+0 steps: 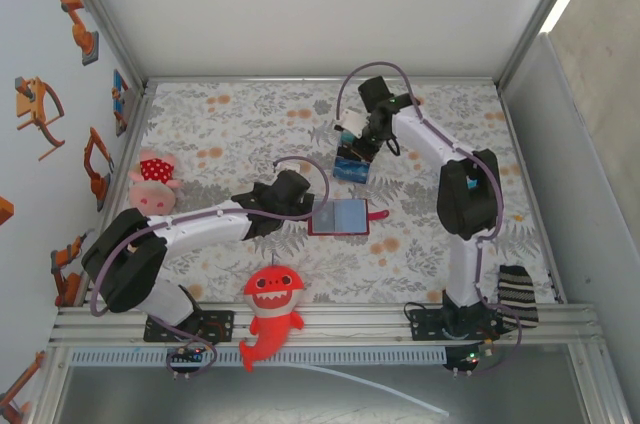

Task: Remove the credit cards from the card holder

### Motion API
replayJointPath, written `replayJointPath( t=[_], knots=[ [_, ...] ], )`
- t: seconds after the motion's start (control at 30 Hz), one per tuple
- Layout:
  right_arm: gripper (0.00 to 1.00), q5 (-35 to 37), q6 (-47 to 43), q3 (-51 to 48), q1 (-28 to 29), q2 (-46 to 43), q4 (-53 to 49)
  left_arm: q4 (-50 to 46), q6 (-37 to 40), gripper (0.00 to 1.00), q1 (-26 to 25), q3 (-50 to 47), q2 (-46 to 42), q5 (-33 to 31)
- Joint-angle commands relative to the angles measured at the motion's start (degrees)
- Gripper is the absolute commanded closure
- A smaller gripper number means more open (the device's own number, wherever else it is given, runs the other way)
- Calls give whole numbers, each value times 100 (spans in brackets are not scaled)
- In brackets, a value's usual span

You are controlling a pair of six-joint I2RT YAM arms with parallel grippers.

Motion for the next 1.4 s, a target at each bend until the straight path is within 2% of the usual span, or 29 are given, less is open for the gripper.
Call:
replayJointPath(
  t=[0.0, 0.8, 0.87, 0.97, 1.03, 1.37],
  knots=[
    [100, 0, -117, 243, -49, 116, -258, -49, -72, 3, 42, -69, -192, -85],
    [100, 70, -320, 944, -50, 659, -861, -37, -39, 3, 77, -11, -75, 12],
    [97, 96, -312, 1005, -52, 730, -930, -40, -34, 3, 77, 2, -66, 5],
    [86, 82, -295, 1056, -52, 786, -1001, -45, -19, 3, 77, 2, -70, 19],
    [84, 80, -273, 1064, -46, 790, -1008, -48, -17, 3, 74, 2, -89, 17],
    [83, 97, -122, 1119, -46, 624, -961, -55, -28, 3, 87, -16, -149, 7]
  ],
)
